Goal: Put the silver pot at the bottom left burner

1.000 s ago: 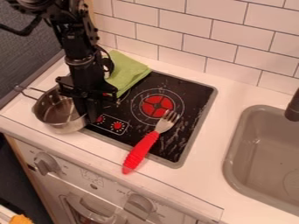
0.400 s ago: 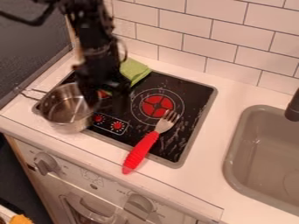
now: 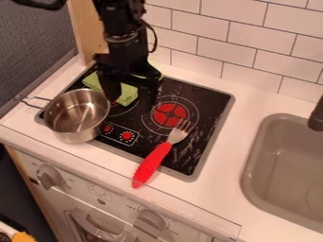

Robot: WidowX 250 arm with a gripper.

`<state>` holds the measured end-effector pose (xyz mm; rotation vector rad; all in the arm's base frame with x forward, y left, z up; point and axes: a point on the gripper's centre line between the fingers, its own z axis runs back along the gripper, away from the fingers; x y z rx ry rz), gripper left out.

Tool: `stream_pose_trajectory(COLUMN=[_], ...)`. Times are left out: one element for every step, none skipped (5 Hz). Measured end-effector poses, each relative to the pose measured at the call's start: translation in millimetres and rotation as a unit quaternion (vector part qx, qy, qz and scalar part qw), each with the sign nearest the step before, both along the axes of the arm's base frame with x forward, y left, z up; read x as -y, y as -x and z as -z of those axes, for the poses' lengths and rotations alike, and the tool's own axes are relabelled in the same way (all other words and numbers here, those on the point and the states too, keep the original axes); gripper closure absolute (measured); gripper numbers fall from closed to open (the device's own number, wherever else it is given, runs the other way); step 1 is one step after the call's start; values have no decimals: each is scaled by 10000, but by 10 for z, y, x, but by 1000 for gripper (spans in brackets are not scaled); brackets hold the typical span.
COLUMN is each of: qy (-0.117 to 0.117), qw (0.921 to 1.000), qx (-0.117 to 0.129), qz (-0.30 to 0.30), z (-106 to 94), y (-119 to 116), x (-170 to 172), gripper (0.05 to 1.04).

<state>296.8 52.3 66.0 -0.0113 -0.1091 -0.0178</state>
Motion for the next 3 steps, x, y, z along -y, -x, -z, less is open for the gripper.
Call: stream_pose_trajectory(qy=[164,174,169], qw=[9999,9998,9999], qx=[25,22,20], qz=[21,21,18], z=[-48,-48,-48], y=[-31,-27,-26], x=[30,16,14], gripper=[83,83,83])
